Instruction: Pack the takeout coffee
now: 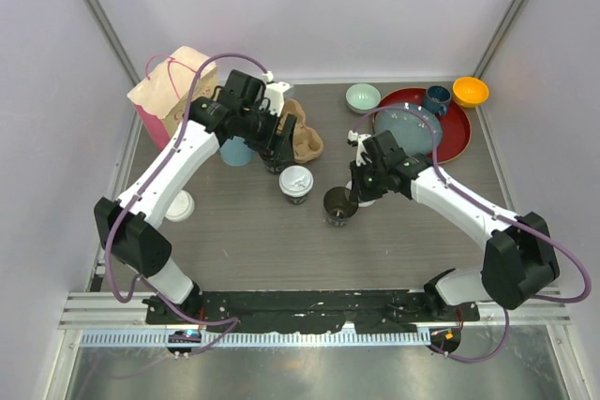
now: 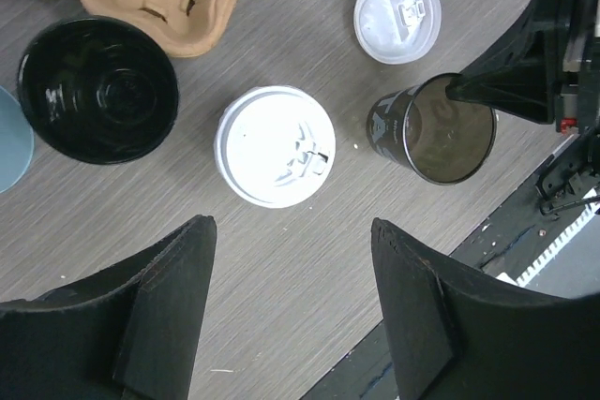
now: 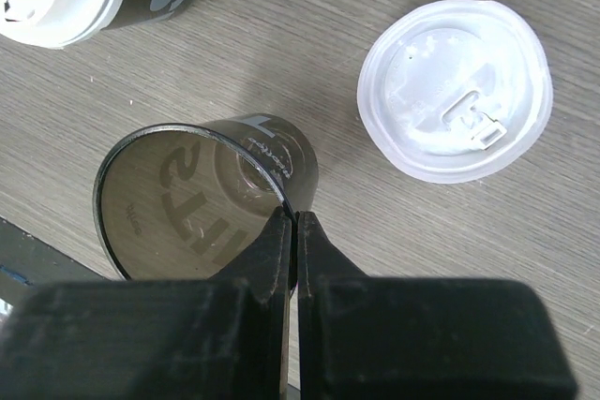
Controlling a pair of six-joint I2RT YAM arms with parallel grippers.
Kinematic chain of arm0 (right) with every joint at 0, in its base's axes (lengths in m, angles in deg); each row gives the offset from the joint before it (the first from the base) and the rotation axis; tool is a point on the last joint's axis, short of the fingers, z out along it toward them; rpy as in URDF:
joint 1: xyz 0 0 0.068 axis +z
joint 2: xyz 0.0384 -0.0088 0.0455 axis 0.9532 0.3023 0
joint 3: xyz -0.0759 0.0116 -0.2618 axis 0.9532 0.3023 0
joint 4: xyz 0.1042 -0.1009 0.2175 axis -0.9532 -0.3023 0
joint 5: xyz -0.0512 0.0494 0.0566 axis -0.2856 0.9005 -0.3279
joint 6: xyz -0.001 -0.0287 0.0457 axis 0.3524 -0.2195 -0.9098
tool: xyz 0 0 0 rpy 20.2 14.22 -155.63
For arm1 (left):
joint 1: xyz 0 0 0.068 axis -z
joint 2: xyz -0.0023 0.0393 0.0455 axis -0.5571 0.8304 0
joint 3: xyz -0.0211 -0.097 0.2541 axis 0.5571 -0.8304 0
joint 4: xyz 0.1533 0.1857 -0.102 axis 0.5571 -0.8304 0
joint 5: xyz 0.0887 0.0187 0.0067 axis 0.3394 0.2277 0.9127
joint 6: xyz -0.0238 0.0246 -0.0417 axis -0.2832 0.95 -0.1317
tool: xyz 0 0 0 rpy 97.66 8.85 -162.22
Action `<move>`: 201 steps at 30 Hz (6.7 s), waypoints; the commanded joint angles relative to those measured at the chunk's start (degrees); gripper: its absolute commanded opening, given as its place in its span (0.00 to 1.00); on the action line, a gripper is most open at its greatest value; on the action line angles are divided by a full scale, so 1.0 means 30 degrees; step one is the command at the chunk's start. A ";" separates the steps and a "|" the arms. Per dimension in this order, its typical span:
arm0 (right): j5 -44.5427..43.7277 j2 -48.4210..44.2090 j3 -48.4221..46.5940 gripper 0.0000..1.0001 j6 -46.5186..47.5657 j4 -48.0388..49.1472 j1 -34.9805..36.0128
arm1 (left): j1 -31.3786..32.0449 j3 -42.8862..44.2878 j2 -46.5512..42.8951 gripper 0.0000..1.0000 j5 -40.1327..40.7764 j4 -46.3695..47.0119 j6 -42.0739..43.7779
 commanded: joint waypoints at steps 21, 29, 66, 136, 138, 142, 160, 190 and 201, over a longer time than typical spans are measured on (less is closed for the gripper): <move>-0.0437 -0.0354 -0.3098 0.64 0.0403 0.0089 -0.1412 | -0.1021 -0.0604 -0.1260 0.72 -0.1414 0.0100 0.1254; 0.0271 0.2067 -0.0843 0.55 -0.0860 0.2375 -0.5752 | -0.1050 -0.0984 -0.1436 0.72 -0.1825 0.0305 0.1196; -0.0522 -0.4324 0.0152 0.01 0.2888 0.5654 -0.4173 | -0.0232 0.0830 -0.0177 0.67 -0.5251 -0.0135 0.0317; 0.8235 -0.9147 -0.3803 0.70 0.0609 0.1553 -0.2003 | 1.0757 -2.5706 -1.7637 0.00 0.2718 2.5669 4.3934; 0.8530 -0.8766 -0.3305 0.68 0.0285 0.1964 -0.1712 | 1.0786 -2.6846 -1.7375 0.00 0.2164 2.7684 4.4727; 0.7830 -0.8004 -0.2632 0.66 0.0109 0.2111 -0.0570 | 1.0786 -2.8082 -1.6672 0.00 0.2041 3.0915 4.6280; 0.5104 -0.5925 -0.2454 0.51 0.2773 0.2464 0.2568 | 1.0932 -2.8964 -1.6788 0.00 0.3243 3.3117 4.6400; 0.1470 -0.4869 0.0915 0.39 -1.1171 0.5656 0.5000 | 1.1167 -2.7879 -1.5235 0.00 0.6231 3.2913 4.7338; 0.1383 -0.4194 0.1091 0.16 -1.1084 0.6330 0.5000 | 1.1284 -2.8025 -1.5322 0.00 0.6320 3.2912 4.7250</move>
